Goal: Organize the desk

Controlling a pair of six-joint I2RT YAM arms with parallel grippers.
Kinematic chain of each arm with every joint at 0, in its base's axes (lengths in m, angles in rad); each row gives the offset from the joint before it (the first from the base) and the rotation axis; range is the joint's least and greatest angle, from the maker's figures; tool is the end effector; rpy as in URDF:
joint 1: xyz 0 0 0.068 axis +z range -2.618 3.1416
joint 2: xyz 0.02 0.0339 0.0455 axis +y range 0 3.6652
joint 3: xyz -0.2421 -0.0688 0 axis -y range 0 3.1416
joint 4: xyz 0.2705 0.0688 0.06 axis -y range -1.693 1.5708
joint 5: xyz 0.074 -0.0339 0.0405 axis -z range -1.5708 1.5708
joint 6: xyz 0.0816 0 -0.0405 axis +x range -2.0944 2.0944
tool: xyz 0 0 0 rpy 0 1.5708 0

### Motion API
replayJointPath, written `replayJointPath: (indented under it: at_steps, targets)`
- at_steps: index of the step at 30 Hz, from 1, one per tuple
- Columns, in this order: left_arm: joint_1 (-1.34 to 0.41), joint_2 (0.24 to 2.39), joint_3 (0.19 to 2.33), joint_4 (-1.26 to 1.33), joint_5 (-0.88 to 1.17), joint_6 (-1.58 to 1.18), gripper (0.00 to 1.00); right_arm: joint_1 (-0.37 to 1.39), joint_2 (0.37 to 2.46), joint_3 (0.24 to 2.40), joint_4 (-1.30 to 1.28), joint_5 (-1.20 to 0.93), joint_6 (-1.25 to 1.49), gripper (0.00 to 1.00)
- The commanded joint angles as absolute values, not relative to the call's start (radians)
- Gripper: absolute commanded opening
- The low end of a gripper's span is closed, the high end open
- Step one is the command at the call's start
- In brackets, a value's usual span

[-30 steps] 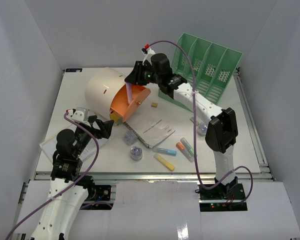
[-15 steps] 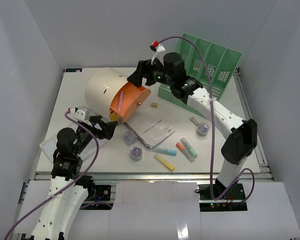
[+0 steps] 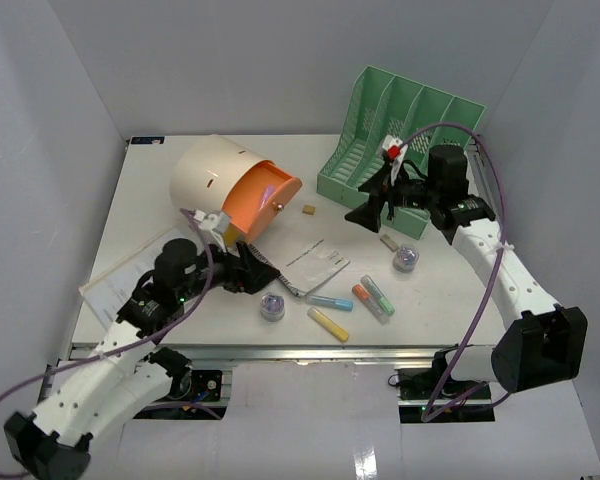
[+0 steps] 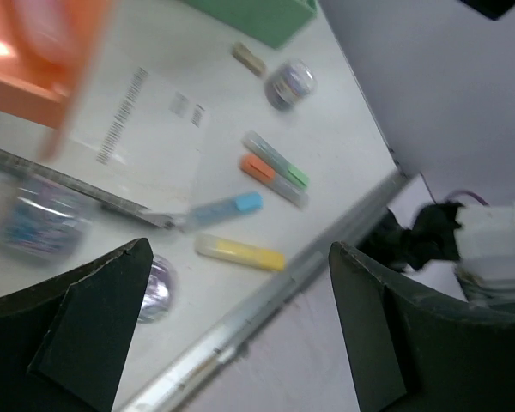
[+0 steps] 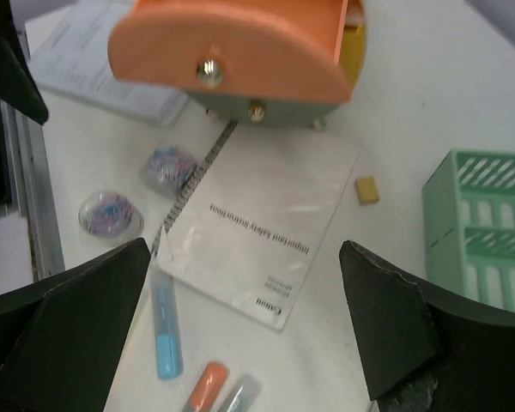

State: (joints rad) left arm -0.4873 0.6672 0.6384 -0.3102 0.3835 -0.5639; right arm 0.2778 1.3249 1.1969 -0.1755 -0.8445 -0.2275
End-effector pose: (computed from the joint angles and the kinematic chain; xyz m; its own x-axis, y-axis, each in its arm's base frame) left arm 0.2005 -0.1408 0.2657 -0.6471 -0.2180 -0.7306 0.4735 0.6361 -0.6092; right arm 0.3288 0.1572 0.3350 -0.0842 -0.1798 -0.9801 -0.9107 0.4131 0.0024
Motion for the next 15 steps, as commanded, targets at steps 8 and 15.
replayJointPath:
  at_steps: [8, 15]
  targets:
    - [-1.257, 1.219, 0.923, -0.515, -0.379, -1.106, 0.98, -0.026, 1.094, 0.854, -0.344, -1.072, -0.444, 0.98]
    - [-1.333, 1.501, 1.024, -0.556, -0.5, -1.424, 0.95, -0.124, 1.049, 0.792, -0.333, -1.124, -0.411, 0.98]
